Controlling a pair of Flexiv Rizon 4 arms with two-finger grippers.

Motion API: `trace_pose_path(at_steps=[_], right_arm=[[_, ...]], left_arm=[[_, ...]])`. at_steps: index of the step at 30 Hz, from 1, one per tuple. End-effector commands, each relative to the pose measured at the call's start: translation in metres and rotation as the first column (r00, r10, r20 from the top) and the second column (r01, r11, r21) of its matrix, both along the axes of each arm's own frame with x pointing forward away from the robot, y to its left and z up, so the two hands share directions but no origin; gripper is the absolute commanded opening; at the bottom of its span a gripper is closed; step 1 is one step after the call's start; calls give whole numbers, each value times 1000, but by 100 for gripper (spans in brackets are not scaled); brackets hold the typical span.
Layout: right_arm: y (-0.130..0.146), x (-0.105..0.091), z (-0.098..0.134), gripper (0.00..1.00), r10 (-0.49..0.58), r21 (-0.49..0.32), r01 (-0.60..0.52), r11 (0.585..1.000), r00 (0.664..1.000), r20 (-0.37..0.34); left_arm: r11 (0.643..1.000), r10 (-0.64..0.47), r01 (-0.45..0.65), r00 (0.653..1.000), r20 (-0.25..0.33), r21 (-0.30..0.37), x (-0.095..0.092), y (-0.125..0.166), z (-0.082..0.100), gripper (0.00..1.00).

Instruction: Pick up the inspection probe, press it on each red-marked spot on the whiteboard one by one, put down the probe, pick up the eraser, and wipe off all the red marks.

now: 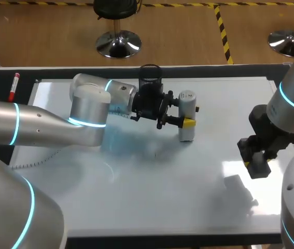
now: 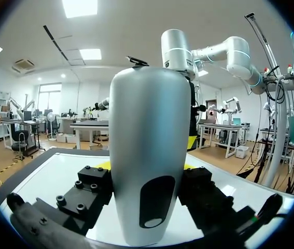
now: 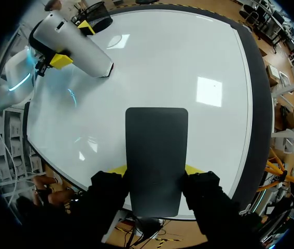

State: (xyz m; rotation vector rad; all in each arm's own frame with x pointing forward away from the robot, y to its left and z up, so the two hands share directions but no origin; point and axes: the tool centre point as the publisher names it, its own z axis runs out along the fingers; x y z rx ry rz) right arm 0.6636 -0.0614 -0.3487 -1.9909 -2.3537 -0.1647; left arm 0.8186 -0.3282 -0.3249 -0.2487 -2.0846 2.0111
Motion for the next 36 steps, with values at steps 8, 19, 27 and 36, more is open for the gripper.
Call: trace_pose_path(at_steps=[8, 19, 27, 36], right_arm=[[-1, -1, 0, 0, 1, 3, -1, 1000, 1000, 1], [-1, -1, 0, 0, 1, 3, -1, 1000, 1000, 1], [-1, -1, 0, 0, 1, 3, -1, 1000, 1000, 1], [-1, -1, 0, 0, 1, 3, -1, 1000, 1000, 1]], left_arm=[[1000, -6, 6, 1000, 5, 14, -5, -1, -4, 0], [999, -31, 30, 999, 20, 25, -11, -6, 20, 0], [999, -39, 38, 999, 33, 35, -9, -3, 39, 0], [998, -41, 40, 998, 38, 40, -9, 2, 46, 0]])
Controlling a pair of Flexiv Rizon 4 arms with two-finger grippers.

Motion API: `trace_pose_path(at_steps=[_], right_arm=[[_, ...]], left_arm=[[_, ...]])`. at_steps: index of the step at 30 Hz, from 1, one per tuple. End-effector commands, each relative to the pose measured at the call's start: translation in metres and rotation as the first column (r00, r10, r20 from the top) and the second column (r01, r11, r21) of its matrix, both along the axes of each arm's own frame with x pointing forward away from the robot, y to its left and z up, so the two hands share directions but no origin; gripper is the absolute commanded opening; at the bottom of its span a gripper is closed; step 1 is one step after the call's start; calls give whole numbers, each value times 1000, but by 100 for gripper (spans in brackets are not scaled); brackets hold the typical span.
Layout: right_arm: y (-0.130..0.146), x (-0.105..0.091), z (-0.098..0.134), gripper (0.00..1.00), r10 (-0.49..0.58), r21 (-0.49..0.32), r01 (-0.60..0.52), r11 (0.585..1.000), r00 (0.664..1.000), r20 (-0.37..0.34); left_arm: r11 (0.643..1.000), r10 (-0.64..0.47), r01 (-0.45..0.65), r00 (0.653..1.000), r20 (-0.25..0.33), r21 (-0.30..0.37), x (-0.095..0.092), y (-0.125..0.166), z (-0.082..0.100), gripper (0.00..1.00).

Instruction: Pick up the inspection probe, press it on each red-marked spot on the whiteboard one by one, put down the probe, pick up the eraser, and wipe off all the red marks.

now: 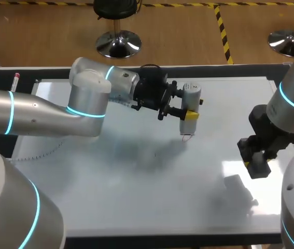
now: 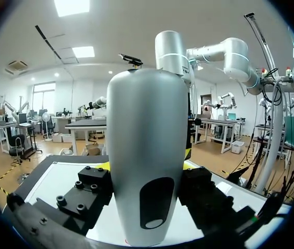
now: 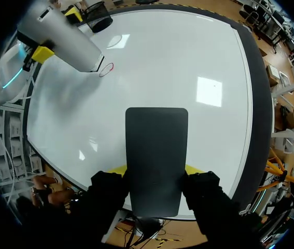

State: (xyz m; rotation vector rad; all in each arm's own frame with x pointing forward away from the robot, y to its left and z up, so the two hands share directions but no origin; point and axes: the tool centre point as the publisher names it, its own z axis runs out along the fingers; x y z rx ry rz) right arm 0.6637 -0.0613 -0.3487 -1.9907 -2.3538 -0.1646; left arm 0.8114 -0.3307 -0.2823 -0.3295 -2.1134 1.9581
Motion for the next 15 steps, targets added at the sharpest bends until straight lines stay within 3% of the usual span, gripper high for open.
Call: trace_pose_path(at_steps=[1, 15], right_arm=[[-1, -1, 0, 0, 1, 3, -1, 1000, 1000, 1], [-1, -1, 0, 0, 1, 3, -1, 1000, 1000, 1]], left_arm=[[1000, 7, -7, 1000, -1, 6, -2, 6, 3, 0], [1000, 15, -15, 1000, 7, 15, -4, 31, 15, 0]])
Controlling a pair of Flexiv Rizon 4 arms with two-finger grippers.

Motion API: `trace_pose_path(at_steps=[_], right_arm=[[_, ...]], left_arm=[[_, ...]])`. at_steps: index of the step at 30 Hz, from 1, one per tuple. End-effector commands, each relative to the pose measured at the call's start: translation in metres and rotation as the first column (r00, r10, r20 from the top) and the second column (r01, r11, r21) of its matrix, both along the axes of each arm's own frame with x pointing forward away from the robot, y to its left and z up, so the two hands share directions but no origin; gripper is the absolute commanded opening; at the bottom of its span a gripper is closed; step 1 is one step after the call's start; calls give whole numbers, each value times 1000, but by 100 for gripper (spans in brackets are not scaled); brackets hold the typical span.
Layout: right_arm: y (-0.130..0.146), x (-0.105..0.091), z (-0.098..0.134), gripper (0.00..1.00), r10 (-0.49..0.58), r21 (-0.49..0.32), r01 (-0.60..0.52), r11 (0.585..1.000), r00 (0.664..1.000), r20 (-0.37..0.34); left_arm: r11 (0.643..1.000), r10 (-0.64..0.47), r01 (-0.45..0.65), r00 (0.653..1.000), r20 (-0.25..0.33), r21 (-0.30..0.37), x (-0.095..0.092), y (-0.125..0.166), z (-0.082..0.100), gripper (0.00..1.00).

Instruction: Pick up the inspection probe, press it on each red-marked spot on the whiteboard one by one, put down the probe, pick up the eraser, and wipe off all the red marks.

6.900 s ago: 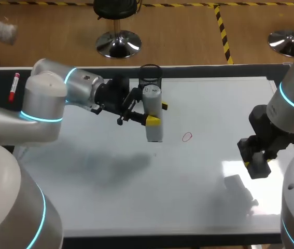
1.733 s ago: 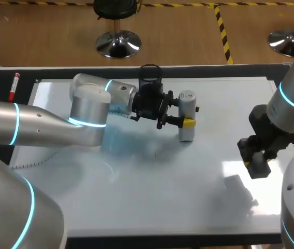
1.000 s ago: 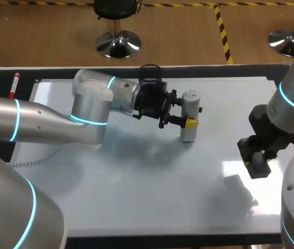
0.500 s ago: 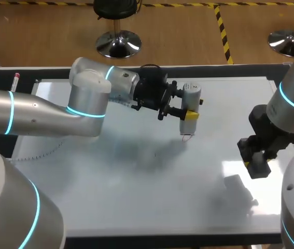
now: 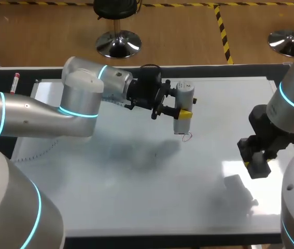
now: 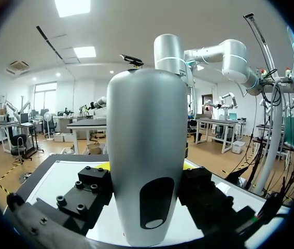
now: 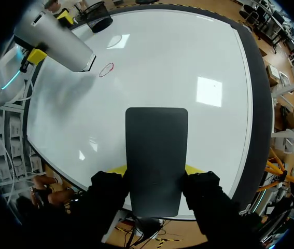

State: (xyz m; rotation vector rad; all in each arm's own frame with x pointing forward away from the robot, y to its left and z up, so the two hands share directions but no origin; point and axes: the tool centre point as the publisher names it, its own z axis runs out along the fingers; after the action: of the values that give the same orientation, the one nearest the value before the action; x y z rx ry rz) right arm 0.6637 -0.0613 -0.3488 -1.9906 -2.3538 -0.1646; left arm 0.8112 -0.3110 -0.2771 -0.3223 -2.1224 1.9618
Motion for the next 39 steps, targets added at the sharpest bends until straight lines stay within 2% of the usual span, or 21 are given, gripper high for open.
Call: trace_pose_path(at_steps=[1, 16, 39], right_arm=[[-1, -1, 0, 0, 1, 3, -1, 1000, 1000, 1], [-1, -1, 0, 0, 1, 3, -1, 1000, 1000, 1], [-1, -1, 0, 0, 1, 3, -1, 1000, 1000, 1]], left_arm=[[1000, 5, -5, 1000, 6, 14, -3, 14, 10, 0], [999, 45, -46, 998, 31, 24, -3, 63, 24, 0], [994, 107, -107, 992, 68, -8, -4, 139, 35, 0]])
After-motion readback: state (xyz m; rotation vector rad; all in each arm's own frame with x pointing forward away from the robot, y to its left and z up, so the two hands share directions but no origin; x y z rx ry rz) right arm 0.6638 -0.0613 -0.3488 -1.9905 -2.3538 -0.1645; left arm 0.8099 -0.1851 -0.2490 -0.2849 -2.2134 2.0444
